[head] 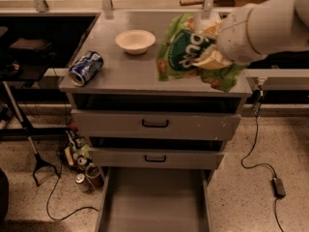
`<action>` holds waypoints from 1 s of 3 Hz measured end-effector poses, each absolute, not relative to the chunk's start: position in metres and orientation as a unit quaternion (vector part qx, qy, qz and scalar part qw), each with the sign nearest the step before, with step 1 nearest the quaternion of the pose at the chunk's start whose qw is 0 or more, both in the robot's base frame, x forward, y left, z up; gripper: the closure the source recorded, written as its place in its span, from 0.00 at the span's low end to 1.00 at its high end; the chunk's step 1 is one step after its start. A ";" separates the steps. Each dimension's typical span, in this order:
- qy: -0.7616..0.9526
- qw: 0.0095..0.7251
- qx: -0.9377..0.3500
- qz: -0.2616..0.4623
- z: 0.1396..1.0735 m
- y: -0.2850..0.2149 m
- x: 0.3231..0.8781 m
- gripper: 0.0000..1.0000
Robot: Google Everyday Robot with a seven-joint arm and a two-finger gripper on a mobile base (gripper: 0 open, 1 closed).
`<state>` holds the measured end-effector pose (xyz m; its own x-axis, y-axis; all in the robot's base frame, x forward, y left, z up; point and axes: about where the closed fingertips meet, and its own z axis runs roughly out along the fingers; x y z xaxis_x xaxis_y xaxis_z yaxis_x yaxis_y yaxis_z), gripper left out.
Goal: Pick green rice chip bag from bottom drawer and place on counter
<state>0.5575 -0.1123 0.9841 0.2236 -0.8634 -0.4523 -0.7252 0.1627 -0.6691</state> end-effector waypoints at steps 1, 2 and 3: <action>0.587 0.469 -0.657 -0.052 0.990 -0.071 0.569 1.00; 0.567 0.480 -0.669 -0.032 0.994 -0.036 0.581 1.00; 0.568 0.472 -0.674 -0.018 0.985 -0.015 0.602 1.00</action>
Offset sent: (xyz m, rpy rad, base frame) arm 0.0396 0.1165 0.0107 0.1009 -0.0211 0.2167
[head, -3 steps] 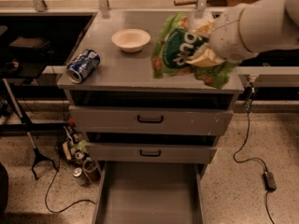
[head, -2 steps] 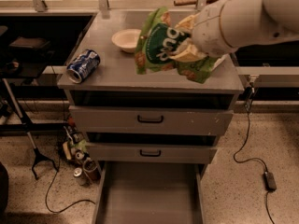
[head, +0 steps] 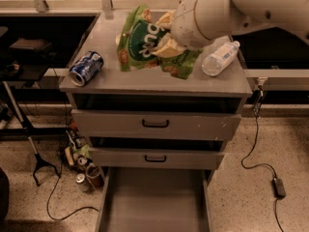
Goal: Pick green rice chip bag from bottom drawer and place on counter
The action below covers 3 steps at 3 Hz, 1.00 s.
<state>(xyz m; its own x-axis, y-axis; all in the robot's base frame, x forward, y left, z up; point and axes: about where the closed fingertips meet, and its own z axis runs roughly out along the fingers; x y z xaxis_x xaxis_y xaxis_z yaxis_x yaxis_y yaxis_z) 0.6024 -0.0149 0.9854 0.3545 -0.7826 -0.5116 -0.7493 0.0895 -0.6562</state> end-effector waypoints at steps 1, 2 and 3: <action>0.586 0.453 -0.672 -0.006 0.968 -0.009 0.630 1.00; 0.611 0.430 -0.664 -0.001 0.949 -0.009 0.651 1.00; 0.638 0.414 -0.650 -0.006 0.937 -0.015 0.667 0.81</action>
Offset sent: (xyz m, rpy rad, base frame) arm 0.0767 0.0000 -0.0601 -0.0420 0.1803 -0.1112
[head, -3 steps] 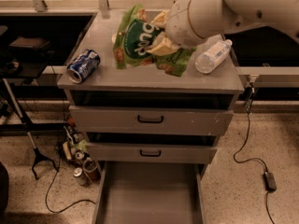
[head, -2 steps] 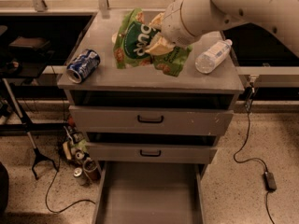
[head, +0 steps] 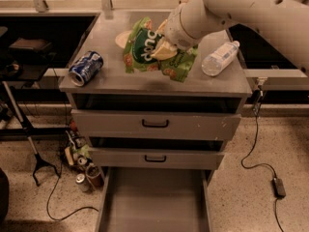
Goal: Pick green rice chip bag from bottom drawer and place on counter
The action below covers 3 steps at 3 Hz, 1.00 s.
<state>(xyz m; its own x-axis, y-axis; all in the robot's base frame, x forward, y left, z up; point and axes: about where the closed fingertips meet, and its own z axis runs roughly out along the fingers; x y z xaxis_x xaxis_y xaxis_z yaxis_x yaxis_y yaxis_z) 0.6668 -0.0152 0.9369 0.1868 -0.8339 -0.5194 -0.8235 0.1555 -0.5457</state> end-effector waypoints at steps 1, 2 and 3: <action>0.659 0.404 -0.634 -0.012 0.931 -0.021 0.677 0.58; 0.676 0.397 -0.621 -0.017 0.927 -0.026 0.683 0.35; 0.686 0.392 -0.613 -0.020 0.925 -0.027 0.687 0.12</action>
Offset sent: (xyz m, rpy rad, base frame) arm 0.0249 -0.0201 -0.0145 -0.0149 0.0561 -0.1532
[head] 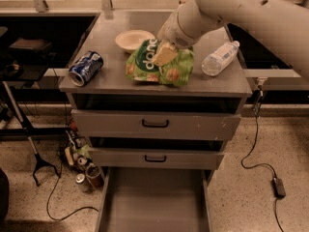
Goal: Pick green rice chip bag from bottom drawer and place on counter
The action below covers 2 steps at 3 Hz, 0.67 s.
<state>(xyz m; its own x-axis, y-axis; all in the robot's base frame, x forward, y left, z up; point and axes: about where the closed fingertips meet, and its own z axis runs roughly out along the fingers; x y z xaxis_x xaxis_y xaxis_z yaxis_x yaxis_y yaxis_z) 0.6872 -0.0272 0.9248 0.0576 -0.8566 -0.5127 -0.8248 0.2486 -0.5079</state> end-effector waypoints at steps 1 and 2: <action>0.696 0.389 -0.603 -0.023 0.923 -0.029 0.690 0.00; 0.711 0.384 -0.589 -0.025 0.921 -0.032 0.692 0.00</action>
Offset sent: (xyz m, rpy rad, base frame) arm 0.0085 -0.0113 -0.0054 0.0085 0.0374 -0.1141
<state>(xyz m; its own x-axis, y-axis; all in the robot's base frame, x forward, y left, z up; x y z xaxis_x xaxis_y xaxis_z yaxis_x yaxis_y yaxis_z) 0.6923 -0.0318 0.9212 -0.0122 -0.8561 -0.5167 -0.8178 0.3059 -0.4875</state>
